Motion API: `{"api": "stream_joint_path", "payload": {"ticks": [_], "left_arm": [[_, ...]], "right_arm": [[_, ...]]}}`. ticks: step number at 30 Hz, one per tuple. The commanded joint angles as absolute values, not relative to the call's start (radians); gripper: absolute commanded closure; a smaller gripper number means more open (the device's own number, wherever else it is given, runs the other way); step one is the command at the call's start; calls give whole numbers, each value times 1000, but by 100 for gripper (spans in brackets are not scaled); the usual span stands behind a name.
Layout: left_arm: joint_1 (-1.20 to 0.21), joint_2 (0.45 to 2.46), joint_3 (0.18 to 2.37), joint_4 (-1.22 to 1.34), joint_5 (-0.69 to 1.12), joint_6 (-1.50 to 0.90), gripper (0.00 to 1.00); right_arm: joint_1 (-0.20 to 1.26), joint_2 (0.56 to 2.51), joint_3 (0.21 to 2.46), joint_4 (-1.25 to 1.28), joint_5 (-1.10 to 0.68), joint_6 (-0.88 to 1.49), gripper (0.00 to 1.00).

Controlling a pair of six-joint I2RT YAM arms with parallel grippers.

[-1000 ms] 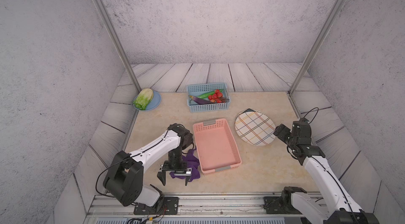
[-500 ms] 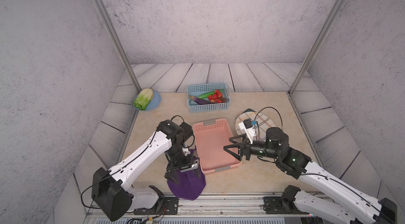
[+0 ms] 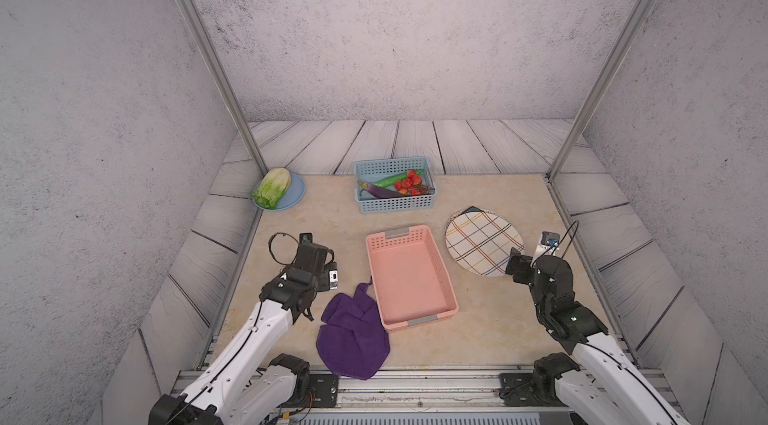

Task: Wipe the wet plate dry
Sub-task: Reset both arms

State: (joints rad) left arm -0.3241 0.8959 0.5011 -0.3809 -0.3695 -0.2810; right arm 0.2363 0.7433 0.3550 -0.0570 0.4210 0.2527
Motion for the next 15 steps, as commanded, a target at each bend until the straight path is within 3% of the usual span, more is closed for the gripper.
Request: {"api": "stream_joint_path", "payload": {"ticks": [1, 4, 10, 12, 15], "left_arm": [[-272, 871, 379, 148, -479, -84, 2], [-196, 976, 353, 223, -392, -54, 2], [-17, 1227, 390, 503, -161, -72, 1], [33, 1334, 442, 567, -81, -61, 2], [94, 1492, 524, 630, 53, -90, 1]], "right_arm": [[156, 898, 288, 234, 412, 185, 7], [141, 1139, 373, 381, 438, 144, 6], [49, 1587, 416, 928, 215, 63, 3], [28, 1529, 447, 736, 194, 91, 2], [19, 1578, 403, 907, 187, 84, 1]]}}
